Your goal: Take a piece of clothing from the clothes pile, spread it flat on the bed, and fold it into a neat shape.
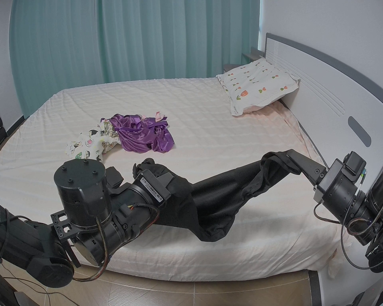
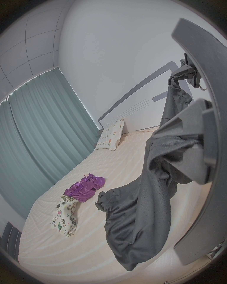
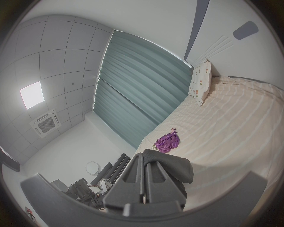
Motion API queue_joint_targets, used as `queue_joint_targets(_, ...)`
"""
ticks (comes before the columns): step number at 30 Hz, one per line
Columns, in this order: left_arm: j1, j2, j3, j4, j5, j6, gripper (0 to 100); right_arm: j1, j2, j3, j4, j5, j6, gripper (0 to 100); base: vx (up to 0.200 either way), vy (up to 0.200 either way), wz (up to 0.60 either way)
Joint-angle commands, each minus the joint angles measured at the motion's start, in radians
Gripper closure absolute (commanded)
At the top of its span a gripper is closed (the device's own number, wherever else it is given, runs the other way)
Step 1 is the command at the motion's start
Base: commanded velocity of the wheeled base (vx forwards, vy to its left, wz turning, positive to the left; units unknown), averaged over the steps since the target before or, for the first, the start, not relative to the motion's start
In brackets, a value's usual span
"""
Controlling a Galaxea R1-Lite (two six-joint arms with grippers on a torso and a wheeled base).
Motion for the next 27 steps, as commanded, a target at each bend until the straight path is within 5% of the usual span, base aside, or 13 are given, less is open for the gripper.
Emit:
queue_joint_targets(1, 0.0, 0.0, -0.002, 0.0, 0.0, -0.001, 100, 0.001, 0.001, 0.0, 0.001, 0.0, 0.002, 100, 0.0, -0.2, 0.0)
queue_joint_targets(11, 0.0, 0.005, -0.006, 0.002, -0.001, -0.001, 100, 0.002, 0.0, 0.014, 0.001, 0.002, 0.002, 100, 0.0, -0.2, 0.0)
queue_joint_targets(18, -0.004, -0.004, 0.01, 0.014, 0.0, 0.042, 100, 0.024, -0.029, 0.071, 0.001, 0.012, -0.007, 100, 0.0, 0.0, 0.0)
queue_joint_targets(27, -0.07, -0.125, 0.096, 0.021, -0.009, 0.05, 100, 0.231, -0.195, 0.181, 0.014, 0.023, -0.022, 100, -0.156, 0.0, 0.0)
